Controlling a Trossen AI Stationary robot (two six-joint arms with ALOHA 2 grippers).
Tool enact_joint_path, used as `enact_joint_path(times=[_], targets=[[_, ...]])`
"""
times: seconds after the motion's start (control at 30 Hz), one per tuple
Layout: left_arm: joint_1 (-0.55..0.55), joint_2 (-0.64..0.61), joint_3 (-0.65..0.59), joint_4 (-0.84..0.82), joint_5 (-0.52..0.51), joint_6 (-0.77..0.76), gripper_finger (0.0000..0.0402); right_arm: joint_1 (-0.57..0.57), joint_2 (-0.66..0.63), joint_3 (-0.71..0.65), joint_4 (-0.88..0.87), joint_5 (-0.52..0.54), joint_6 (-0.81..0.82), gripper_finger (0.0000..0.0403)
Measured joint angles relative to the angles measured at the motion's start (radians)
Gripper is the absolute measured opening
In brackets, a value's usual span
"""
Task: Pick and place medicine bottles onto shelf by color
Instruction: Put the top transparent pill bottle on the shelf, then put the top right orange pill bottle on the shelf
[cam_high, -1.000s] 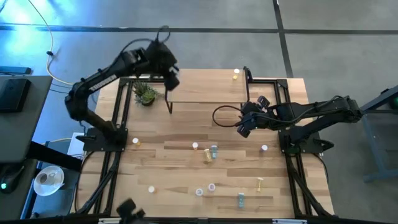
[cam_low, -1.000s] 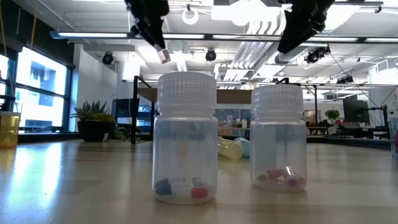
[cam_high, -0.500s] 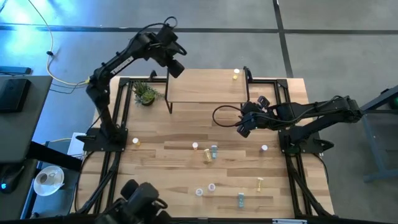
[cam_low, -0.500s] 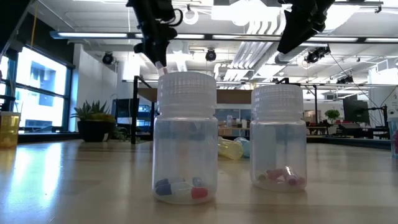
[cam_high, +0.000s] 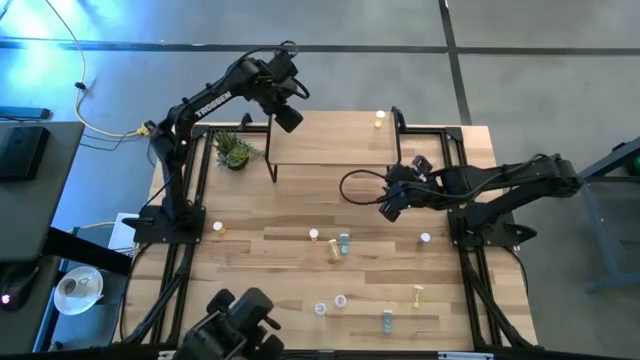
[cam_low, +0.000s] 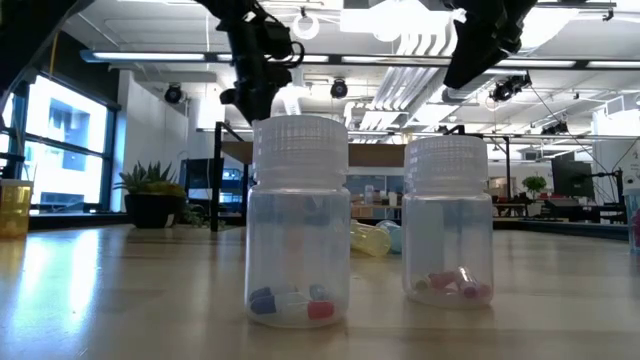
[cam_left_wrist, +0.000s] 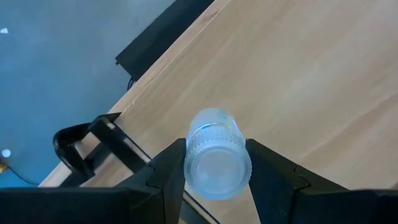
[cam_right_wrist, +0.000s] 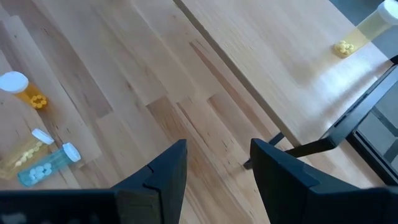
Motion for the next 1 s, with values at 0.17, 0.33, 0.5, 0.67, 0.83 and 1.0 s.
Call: enact_joint_path(times=[0.17, 0.33, 0.5, 0.67, 0.83, 1.0], targets=[[-0.007, 0.011, 0.000, 0.001, 0.030, 0.000, 0.0138, 0.000, 0.017, 0.000, -0.002, -0.004, -0.004, 0.0167], [-0.007, 0.014, 0.000, 0.002, 0.047, -0.014, 0.0138, 0.000, 0.018, 0.000, -0.004, -0.004, -0.007, 0.0167], [-0.007, 0.014, 0.001, 0.002, 0.046, -0.014, 0.0141, 0.000, 0.018, 0.000, -0.004, -0.004, -0.007, 0.0167], [-0.007, 0.014, 0.001, 0.002, 0.043, -0.014, 0.0158, 0.000, 0.018, 0.000, -0.004, -0.004, -0.007, 0.0167], [-0.007, 0.014, 0.000, 0.005, 0.044, -0.005, 0.0174, 0.000, 0.018, 0.000, -0.004, -0.004, -0.007, 0.0167], [-0.007, 0.014, 0.000, 0.011, 0.043, -0.004, 0.0190, 0.000, 0.018, 0.000, -0.004, -0.004, -0.007, 0.0167]])
